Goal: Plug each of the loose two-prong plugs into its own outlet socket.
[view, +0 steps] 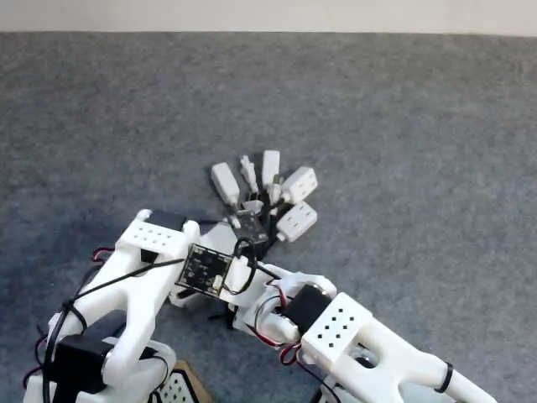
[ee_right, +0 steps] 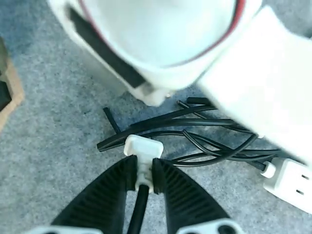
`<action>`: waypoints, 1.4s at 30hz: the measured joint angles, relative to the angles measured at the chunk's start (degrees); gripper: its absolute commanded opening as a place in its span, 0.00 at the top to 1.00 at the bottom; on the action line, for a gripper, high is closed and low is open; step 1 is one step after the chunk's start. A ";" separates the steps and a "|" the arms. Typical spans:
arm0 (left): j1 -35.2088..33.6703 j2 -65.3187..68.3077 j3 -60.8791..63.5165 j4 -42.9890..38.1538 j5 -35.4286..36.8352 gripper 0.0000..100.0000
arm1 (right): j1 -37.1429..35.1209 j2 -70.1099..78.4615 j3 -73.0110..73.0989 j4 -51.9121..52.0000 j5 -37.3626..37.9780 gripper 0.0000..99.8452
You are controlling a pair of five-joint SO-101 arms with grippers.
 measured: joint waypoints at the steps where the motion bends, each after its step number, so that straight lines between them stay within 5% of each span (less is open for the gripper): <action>1: -0.53 -0.35 0.00 -0.70 1.14 0.66 | 0.00 0.00 0.00 0.00 0.00 0.99; 16: -3.52 -24.88 0.00 7.65 3.78 0.66 | -0.97 0.00 0.00 0.53 0.00 0.99; 25: -7.30 -26.99 -8.26 8.62 21.80 0.70 | -0.97 5.89 -13.98 16.88 2.73 0.99; 32: -23.03 -18.37 -21.36 7.65 27.78 0.70 | -0.97 18.99 -30.59 21.10 13.01 0.99; 42: -53.36 7.03 -29.63 -3.16 28.04 0.70 | -1.76 24.44 -33.67 11.08 27.16 0.99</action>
